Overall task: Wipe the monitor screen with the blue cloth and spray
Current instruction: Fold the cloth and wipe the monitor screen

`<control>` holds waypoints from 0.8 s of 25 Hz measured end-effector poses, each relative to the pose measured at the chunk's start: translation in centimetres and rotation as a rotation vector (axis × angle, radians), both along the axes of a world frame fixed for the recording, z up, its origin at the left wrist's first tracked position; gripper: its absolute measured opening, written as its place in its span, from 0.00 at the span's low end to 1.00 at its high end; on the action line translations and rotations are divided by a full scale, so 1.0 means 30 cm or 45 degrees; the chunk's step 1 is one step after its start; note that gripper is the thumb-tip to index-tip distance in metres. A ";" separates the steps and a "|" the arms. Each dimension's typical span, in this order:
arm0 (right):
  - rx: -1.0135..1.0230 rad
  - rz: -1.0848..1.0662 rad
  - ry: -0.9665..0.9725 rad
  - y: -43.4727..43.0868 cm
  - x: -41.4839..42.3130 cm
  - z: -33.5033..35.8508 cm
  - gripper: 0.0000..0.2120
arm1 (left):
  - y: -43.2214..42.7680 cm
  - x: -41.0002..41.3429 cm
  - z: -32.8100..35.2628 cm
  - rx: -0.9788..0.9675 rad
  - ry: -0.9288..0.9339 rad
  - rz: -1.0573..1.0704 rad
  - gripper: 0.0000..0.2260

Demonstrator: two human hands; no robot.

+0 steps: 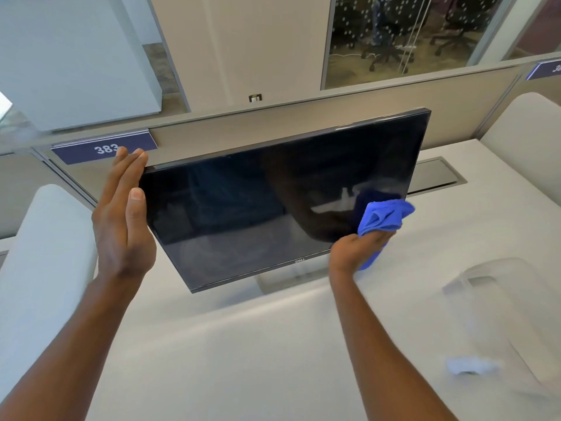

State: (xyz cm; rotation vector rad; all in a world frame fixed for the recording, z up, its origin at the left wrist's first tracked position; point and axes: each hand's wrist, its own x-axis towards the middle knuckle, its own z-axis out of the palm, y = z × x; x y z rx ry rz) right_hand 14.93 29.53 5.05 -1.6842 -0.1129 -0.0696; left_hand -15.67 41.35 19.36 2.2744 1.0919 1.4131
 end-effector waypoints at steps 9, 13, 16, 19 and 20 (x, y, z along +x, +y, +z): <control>-0.007 0.282 0.564 0.123 -0.684 0.101 0.34 | 0.007 -0.012 -0.003 0.032 0.002 0.000 0.23; 0.181 0.558 1.176 0.116 -0.857 0.213 0.30 | 0.009 -0.014 -0.005 0.011 0.022 0.017 0.23; 0.473 0.630 1.585 0.141 -0.803 0.294 0.27 | 0.015 -0.015 -0.006 -0.002 0.035 0.018 0.23; -0.195 0.655 1.566 0.163 -0.627 0.393 0.13 | 0.020 -0.019 0.004 0.014 0.050 0.001 0.23; -0.417 0.759 1.501 0.138 -0.561 0.424 0.09 | 0.011 -0.018 0.003 0.033 0.041 0.007 0.23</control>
